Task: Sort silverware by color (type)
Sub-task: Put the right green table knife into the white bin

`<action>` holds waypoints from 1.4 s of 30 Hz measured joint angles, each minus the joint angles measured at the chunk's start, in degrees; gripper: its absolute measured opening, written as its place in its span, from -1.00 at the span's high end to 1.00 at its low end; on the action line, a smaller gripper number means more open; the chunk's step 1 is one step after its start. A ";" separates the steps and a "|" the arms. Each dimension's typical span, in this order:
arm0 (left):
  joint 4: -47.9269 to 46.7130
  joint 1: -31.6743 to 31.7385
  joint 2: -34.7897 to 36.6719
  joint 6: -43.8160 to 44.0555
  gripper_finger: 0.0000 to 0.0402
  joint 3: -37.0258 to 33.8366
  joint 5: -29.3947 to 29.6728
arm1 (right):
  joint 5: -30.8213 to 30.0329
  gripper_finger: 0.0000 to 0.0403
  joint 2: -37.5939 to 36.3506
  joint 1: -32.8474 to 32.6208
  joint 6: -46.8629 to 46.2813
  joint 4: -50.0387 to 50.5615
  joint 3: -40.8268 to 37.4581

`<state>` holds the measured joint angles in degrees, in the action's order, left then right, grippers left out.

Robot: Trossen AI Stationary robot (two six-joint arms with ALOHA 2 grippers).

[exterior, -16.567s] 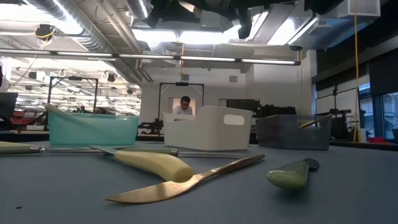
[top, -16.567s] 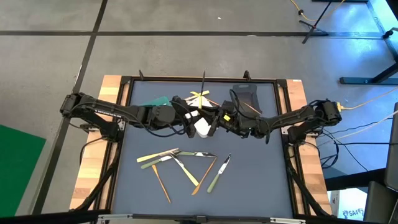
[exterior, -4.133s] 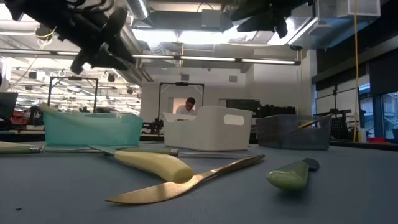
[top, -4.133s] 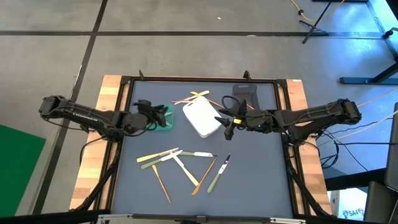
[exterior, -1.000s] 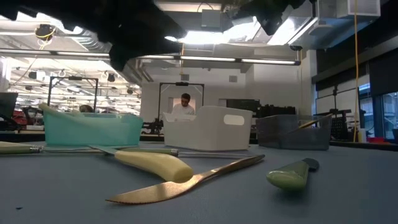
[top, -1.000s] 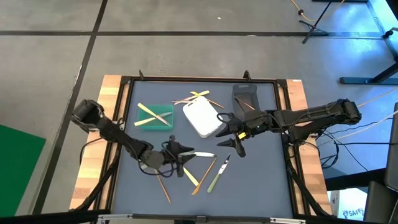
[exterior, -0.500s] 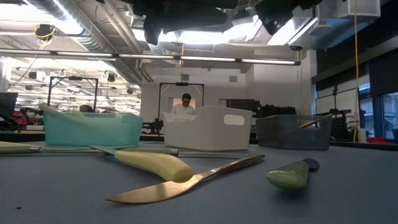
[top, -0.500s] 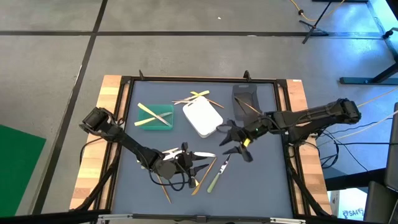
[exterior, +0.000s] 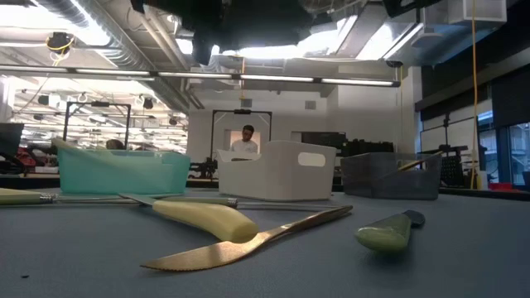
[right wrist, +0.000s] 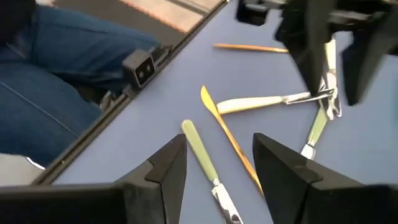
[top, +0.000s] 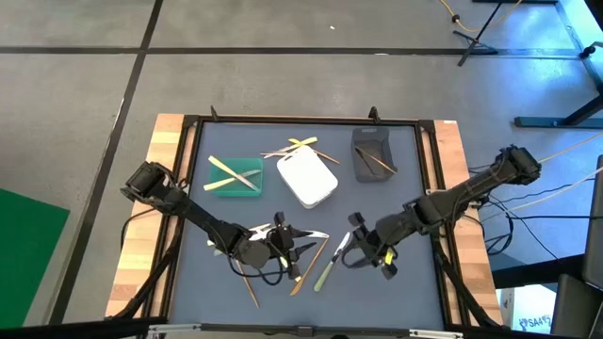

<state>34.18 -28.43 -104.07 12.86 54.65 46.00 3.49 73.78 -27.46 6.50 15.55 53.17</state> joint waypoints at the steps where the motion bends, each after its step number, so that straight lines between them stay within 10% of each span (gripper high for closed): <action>1: -0.30 0.25 0.00 0.00 0.38 0.00 0.02 | -0.96 0.14 0.76 -0.61 0.04 0.00 0.00; 42: -2.52 9.40 0.00 -0.02 0.38 0.00 -0.27 | -4.10 0.14 28.60 -1.38 4.36 -13.15 0.07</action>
<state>31.66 -19.03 -104.07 12.84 54.65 45.74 -0.60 102.38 -28.84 10.85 2.40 53.23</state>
